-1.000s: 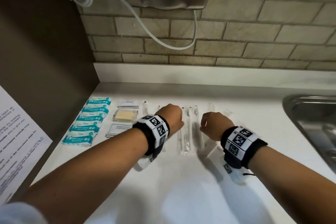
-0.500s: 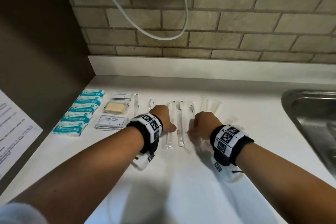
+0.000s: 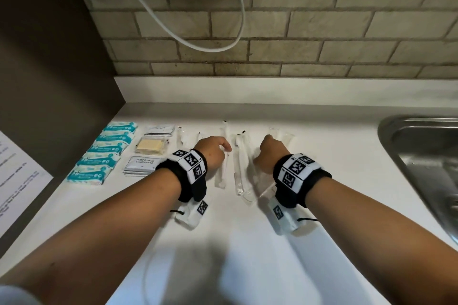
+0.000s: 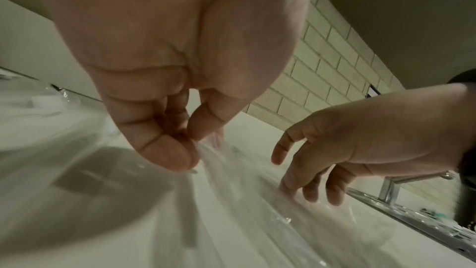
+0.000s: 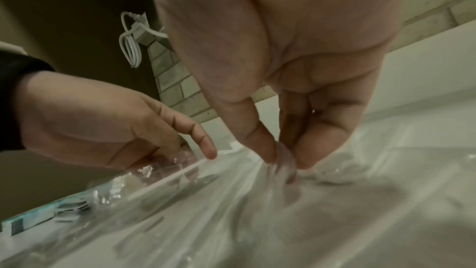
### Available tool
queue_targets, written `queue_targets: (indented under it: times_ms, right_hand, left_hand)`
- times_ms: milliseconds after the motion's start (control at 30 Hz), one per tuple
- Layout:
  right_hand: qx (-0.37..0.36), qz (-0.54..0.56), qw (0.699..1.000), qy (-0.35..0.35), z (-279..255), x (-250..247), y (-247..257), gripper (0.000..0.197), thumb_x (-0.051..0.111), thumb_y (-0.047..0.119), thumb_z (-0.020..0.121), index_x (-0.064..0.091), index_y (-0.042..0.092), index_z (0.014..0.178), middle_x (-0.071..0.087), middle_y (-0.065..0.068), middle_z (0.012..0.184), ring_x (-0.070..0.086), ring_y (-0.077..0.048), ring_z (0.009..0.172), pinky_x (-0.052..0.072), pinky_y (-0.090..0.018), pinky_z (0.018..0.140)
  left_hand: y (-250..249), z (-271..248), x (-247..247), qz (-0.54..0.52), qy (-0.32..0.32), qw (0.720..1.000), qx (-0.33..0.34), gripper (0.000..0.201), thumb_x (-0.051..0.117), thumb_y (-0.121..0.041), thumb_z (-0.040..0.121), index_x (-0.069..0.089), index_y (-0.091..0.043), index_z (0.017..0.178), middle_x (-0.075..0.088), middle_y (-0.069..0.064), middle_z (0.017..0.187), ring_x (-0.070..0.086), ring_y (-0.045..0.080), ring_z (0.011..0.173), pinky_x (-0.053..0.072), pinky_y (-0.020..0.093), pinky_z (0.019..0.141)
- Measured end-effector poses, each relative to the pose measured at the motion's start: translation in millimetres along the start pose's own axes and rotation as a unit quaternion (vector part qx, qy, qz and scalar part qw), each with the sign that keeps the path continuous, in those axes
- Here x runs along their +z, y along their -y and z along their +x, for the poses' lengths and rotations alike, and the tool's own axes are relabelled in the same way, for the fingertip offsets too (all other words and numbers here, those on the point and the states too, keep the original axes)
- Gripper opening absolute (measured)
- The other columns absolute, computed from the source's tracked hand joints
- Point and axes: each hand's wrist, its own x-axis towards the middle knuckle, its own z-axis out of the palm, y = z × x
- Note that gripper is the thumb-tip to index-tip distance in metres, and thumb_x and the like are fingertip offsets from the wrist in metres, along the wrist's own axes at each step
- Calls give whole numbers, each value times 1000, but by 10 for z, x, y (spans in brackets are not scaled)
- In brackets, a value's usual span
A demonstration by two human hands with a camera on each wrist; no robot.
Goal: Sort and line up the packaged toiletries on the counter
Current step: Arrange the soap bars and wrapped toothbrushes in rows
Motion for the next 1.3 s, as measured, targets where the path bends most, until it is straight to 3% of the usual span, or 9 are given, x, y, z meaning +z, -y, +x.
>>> queue_targets:
  times_ms: [67,167,267,433,633,767,1000,1133,1300]
  right_hand:
    - [-2,-9,1000,12,7,43,17,20,53,6,88,52,4,108,62,-9,96,64,-29,90,48,-28,60]
    - [-7,-50,998,46,10,61,40,6,56,4,83,61,5,86,59,-5,76,63,-25,77,48,-26,58]
    - [-24,-90,995,45,12,88,15,11,52,5,87,62,6,91,59,-7,86,64,-27,86,46,-25,67]
    - [-33,-56,998,13,-6,122,-62,23,52,4,86,57,4,109,64,-12,108,60,-27,87,48,-29,70]
    - [-103,-114,988,-3,-50,113,-49,38,47,3,87,52,9,124,53,-10,122,59,-29,106,52,-39,89]
    - [-154,-189,969,29,-63,92,-7,38,50,12,88,56,14,126,51,-7,125,48,-26,117,48,-38,95]
    - [-148,-231,960,54,-67,109,-13,49,66,25,85,54,13,131,53,-6,127,52,-26,118,49,-38,97]
    - [-145,-186,970,53,-89,126,-9,51,72,33,78,59,15,124,62,-5,119,60,-25,108,52,-37,92]
    - [-153,-142,976,66,-180,140,-85,68,73,32,76,44,17,137,61,-5,124,57,-26,115,49,-38,95]
  left_hand:
    - [-23,2,30,6,25,1000,-3,32,40,-10,94,69,-17,108,63,6,124,59,25,112,44,25,83]
    - [-7,20,61,21,46,999,-3,25,44,-27,94,63,-11,90,65,9,107,59,28,105,45,34,89]
    - [35,23,46,29,50,998,-1,7,53,-23,91,60,-24,93,62,1,107,58,20,103,44,28,87]
    - [128,26,-24,71,58,996,-16,36,58,-11,86,47,-19,120,62,6,109,60,23,99,46,30,77]
    - [150,-23,-98,134,27,990,19,32,65,-21,88,61,-17,119,58,4,122,58,21,109,44,25,85]
    - [167,-74,-159,156,17,987,21,34,70,-29,84,67,-23,117,52,3,124,55,15,97,46,25,89]
    - [235,-125,-251,164,36,986,15,51,78,-38,77,64,-25,124,59,-2,131,57,17,119,47,33,101]
    - [139,-147,-133,180,12,976,125,52,72,-47,79,61,-29,126,50,-3,130,37,24,127,37,35,104]
    - [-8,-216,81,326,81,925,179,71,59,-59,84,39,-33,147,26,-8,159,14,27,146,12,46,115]
